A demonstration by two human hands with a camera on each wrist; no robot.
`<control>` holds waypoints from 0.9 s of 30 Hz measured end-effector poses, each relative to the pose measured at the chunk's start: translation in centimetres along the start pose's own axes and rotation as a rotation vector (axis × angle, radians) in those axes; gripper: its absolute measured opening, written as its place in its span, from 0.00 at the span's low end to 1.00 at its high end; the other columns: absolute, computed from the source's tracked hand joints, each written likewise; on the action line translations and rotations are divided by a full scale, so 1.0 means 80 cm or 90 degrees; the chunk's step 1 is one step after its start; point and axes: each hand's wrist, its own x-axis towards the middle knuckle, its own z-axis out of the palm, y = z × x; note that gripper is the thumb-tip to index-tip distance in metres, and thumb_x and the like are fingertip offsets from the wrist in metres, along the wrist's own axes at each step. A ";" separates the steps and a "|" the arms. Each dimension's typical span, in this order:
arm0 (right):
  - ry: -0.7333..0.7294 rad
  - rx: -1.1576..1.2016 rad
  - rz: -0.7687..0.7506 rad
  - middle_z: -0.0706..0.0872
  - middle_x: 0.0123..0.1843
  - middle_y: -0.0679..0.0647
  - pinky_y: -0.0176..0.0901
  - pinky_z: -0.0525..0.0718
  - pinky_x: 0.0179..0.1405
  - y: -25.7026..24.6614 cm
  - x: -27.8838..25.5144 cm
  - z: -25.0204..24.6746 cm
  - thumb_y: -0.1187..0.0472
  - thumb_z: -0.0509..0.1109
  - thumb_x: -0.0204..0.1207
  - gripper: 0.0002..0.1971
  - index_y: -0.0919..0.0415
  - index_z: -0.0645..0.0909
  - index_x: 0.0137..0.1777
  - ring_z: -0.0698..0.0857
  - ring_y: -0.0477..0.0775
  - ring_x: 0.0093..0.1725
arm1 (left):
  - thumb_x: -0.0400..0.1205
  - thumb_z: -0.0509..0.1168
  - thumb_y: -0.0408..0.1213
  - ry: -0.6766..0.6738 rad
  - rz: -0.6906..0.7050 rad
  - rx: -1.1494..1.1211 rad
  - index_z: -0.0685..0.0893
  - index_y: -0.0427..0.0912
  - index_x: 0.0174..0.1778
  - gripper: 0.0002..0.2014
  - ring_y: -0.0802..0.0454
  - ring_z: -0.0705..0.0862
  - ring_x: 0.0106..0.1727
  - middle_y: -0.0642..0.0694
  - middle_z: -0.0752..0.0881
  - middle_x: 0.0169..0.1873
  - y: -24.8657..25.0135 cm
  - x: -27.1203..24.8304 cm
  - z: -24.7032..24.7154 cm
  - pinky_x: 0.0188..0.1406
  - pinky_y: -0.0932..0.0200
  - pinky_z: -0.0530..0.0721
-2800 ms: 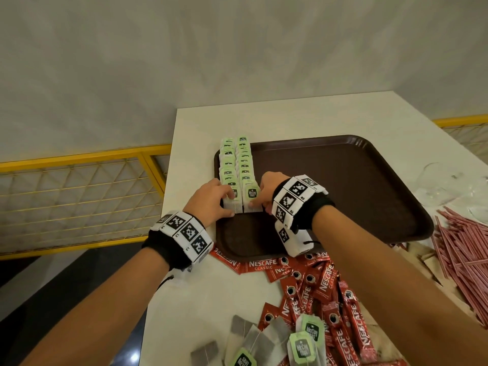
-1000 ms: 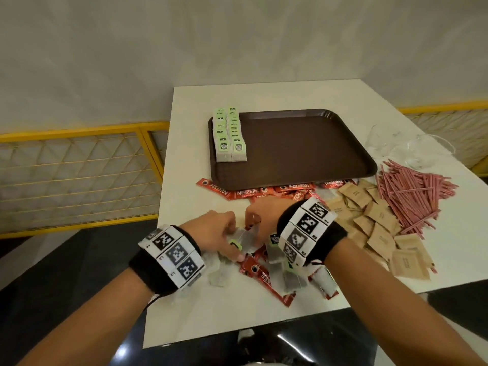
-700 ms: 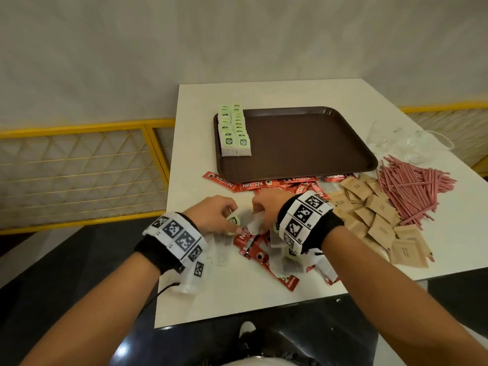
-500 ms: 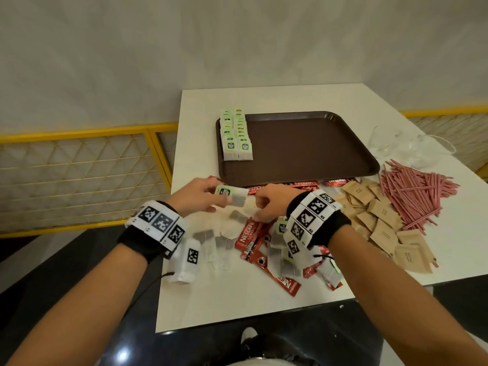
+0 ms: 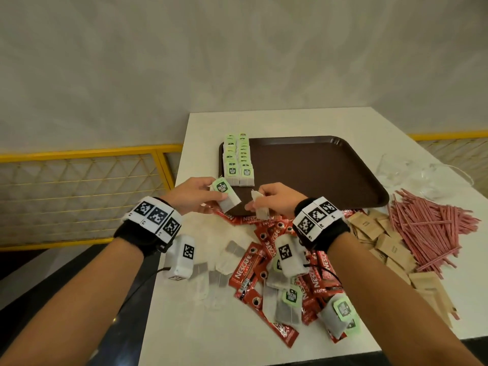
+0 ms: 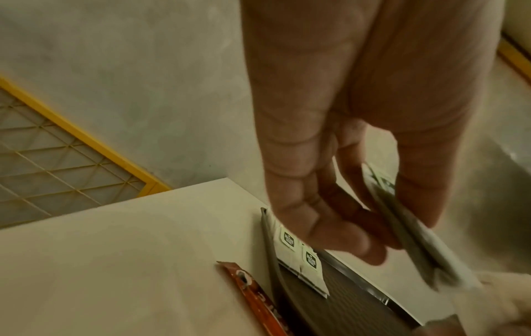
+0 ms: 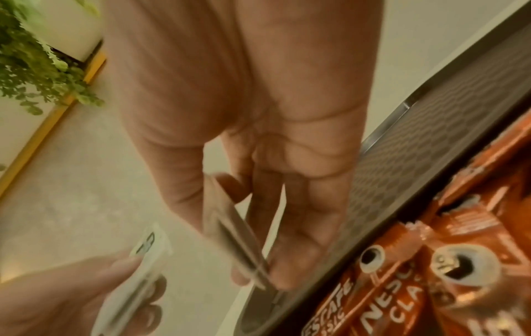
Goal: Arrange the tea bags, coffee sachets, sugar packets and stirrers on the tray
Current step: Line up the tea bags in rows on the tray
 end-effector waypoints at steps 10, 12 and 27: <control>0.021 0.136 0.031 0.85 0.40 0.50 0.34 0.77 0.31 -0.013 0.052 -0.020 0.53 0.74 0.73 0.15 0.64 0.85 0.52 0.81 0.46 0.36 | 0.85 0.58 0.32 0.021 -0.042 0.094 0.78 0.36 0.62 0.11 0.55 0.82 0.43 0.44 0.83 0.46 0.020 0.055 -0.011 0.43 0.60 0.82; 0.074 0.116 0.012 0.84 0.39 0.50 0.35 0.76 0.31 -0.010 0.063 -0.029 0.59 0.72 0.75 0.10 0.62 0.85 0.54 0.77 0.47 0.33 | 0.84 0.62 0.32 0.032 0.008 0.180 0.78 0.36 0.63 0.13 0.55 0.83 0.42 0.44 0.83 0.47 0.019 0.070 -0.017 0.41 0.63 0.82; 0.106 0.138 0.029 0.84 0.39 0.53 0.38 0.77 0.39 0.007 0.116 -0.041 0.64 0.76 0.71 0.06 0.56 0.82 0.37 0.79 0.46 0.35 | 0.78 0.70 0.39 0.158 0.274 0.420 0.90 0.41 0.52 0.10 0.58 0.82 0.53 0.49 0.87 0.54 0.014 0.120 -0.020 0.48 0.71 0.75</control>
